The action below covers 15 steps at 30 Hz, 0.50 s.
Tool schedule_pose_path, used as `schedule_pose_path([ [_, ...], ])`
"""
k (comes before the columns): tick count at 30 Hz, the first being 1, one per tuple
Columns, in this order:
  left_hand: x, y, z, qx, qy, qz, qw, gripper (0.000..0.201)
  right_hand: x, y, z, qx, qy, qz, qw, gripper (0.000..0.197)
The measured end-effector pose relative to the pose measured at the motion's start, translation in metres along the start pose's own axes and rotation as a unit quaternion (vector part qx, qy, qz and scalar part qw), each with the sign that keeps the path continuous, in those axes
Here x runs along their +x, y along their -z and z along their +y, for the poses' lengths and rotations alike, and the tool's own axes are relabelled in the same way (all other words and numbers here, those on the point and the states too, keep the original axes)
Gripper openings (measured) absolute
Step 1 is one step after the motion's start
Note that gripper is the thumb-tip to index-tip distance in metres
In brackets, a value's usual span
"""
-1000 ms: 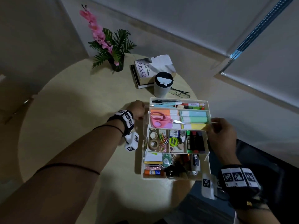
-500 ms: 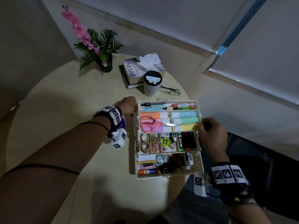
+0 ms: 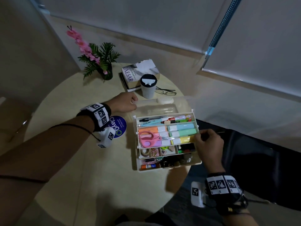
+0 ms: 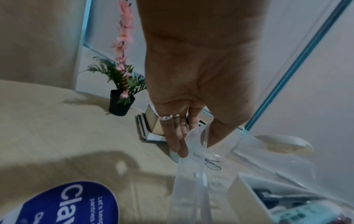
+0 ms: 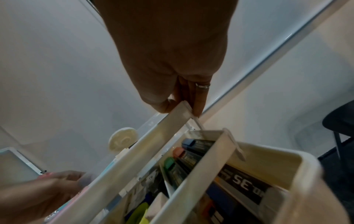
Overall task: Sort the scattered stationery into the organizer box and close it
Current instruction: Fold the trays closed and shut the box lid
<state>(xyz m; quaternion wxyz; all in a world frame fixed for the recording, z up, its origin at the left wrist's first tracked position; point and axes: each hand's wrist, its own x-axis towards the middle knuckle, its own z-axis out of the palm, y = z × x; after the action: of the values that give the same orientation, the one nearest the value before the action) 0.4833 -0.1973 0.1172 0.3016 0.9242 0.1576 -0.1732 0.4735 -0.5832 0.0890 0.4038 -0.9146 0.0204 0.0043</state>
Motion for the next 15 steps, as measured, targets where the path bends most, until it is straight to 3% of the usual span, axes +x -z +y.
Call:
schedule_pose_path([
  [7, -0.062, -0.01, 0.016, 0.065, -0.089, 0.033, 0.993, 0.046, -0.02, 0.003, 0.025, 0.027, -0.012, -0.016, 0.999, 0.001],
  [15, -0.134, -0.06, 0.018, 0.092, -0.128, 0.004, 0.987, 0.086, -0.037, 0.0, 0.06, 0.062, -0.037, -0.059, 0.996, 0.009],
])
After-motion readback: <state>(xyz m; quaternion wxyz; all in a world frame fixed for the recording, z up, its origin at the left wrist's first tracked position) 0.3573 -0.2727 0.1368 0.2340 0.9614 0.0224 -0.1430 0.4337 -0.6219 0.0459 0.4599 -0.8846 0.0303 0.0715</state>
